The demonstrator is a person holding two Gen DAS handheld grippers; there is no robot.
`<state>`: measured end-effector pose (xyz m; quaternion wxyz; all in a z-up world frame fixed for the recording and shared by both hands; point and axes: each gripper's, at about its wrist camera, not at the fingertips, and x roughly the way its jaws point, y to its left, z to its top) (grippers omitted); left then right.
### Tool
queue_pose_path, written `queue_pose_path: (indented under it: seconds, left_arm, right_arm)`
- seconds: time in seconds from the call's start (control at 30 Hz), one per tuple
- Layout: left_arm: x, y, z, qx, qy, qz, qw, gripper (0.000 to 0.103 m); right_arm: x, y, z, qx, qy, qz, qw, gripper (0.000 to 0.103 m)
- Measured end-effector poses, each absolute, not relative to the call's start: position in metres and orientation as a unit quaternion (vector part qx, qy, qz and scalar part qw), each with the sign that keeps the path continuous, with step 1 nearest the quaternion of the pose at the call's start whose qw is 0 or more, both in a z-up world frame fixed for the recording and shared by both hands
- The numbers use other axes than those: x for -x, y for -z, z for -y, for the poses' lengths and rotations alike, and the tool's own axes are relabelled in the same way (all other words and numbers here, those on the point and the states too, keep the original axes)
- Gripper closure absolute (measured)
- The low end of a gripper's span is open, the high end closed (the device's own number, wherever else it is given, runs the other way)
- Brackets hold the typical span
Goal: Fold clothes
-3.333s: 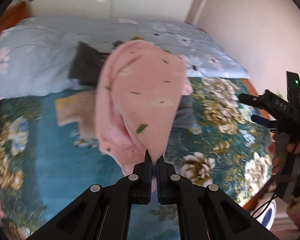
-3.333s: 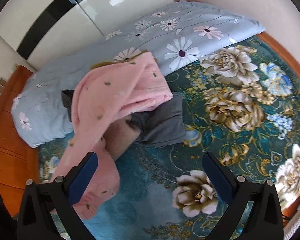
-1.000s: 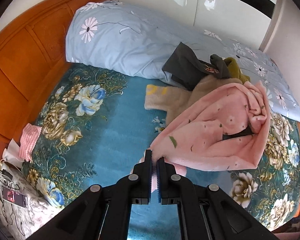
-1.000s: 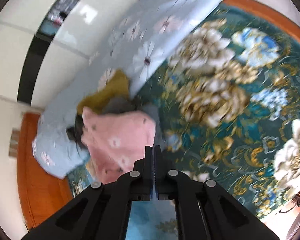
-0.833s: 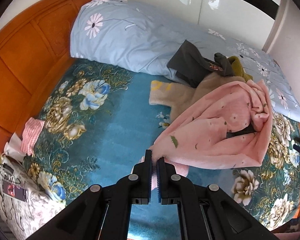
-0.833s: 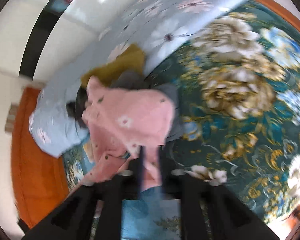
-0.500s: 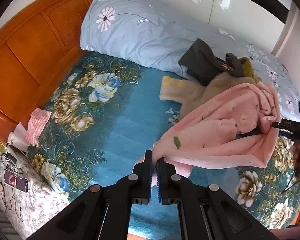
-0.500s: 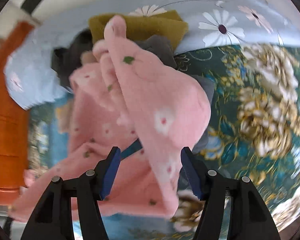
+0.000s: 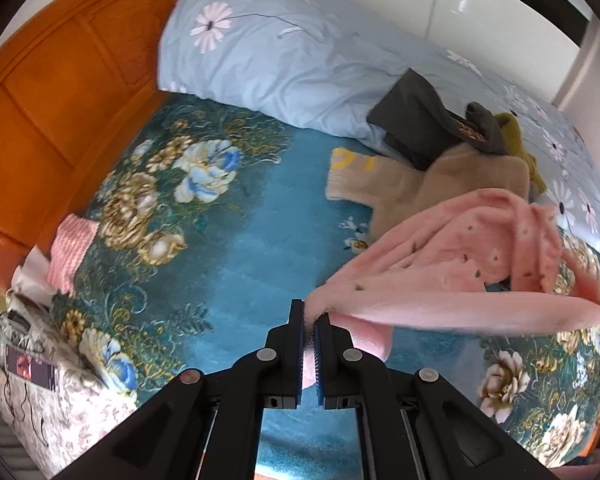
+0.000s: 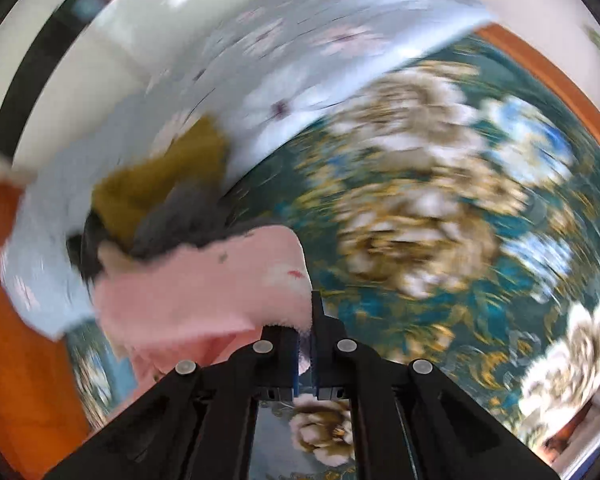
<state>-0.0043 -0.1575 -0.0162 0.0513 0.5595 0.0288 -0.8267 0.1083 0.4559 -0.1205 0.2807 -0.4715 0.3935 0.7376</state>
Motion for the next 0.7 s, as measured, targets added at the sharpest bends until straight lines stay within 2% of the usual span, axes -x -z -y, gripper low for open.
queue_pose_path:
  seconds: [0.17,0.33,0.47,0.57,0.63,0.7]
  left_arm:
    - [0.019,0.029,0.138,-0.566,0.824,0.018,0.032,0.097]
    - [0.047,0.006,0.116,-0.518,0.848,0.105,0.02,0.097]
    - [0.049,-0.046,0.113,-0.433,0.886,0.166,0.018,0.097]
    - [0.03,-0.07,0.125,-0.382,0.907,0.176,0.01,0.095]
    - [0.012,-0.058,0.133,-0.383,0.907,0.178,0.001,0.095]
    - [-0.004,-0.022,0.134,-0.415,0.888,0.198,0.001,0.095]
  right_arm:
    - [-0.204,0.149,-0.473,0.462,-0.663,-0.494,0.321,0.1]
    - [-0.222,0.174,-0.463,0.452,-0.617,-0.565,0.31,0.1]
    - [-0.195,0.128,-0.463,0.412,-0.683,-0.535,0.279,0.1]
    - [-0.188,0.077,-0.461,0.364,-0.745,-0.5,0.25,0.099]
    - [-0.196,0.061,-0.455,0.347,-0.767,-0.482,0.243,0.099]
    - [-0.208,0.073,-0.448,0.359,-0.761,-0.478,0.251,0.099]
